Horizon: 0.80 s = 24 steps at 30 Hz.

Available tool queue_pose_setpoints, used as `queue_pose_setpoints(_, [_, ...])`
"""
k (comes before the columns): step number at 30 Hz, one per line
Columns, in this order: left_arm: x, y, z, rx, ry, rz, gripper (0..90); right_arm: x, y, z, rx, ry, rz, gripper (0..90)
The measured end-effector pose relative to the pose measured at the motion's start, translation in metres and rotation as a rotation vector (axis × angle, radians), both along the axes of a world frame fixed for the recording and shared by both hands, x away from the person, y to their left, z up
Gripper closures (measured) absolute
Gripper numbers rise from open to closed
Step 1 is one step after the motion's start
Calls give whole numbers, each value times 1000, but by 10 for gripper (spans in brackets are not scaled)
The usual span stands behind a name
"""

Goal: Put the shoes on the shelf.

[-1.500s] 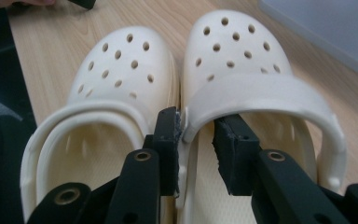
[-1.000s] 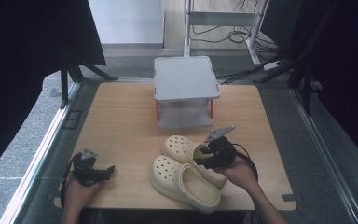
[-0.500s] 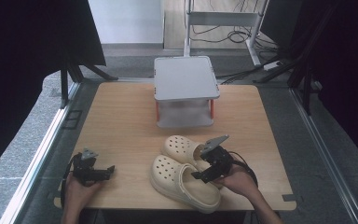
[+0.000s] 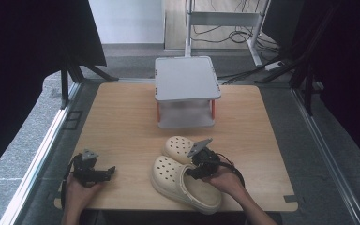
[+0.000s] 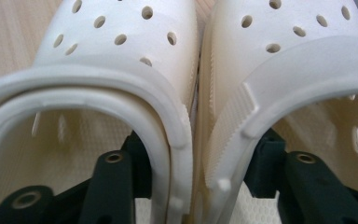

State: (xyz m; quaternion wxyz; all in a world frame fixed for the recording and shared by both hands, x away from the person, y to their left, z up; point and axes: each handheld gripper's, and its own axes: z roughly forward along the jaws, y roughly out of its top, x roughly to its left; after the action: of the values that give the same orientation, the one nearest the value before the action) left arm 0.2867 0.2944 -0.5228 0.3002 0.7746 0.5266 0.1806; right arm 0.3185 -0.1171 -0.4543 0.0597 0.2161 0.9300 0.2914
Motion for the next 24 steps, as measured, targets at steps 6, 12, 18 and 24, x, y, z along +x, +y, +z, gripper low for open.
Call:
queue_pose_setpoints(6, [0,0,0,-1,0,0,0,-5,3,3,-26,0,-25,636])
queue_pose_setpoints(12, [0,0,0,0,-1,0,0,-6,0,13,-14,30,-25,639])
queue_pose_setpoints(18, [0,0,0,0,-1,1,0,-7,-5,29,5,44,-49,638])
queue_pose_setpoints(24, [0,0,0,-1,-2,1,0,-5,-11,41,16,54,-75,636])
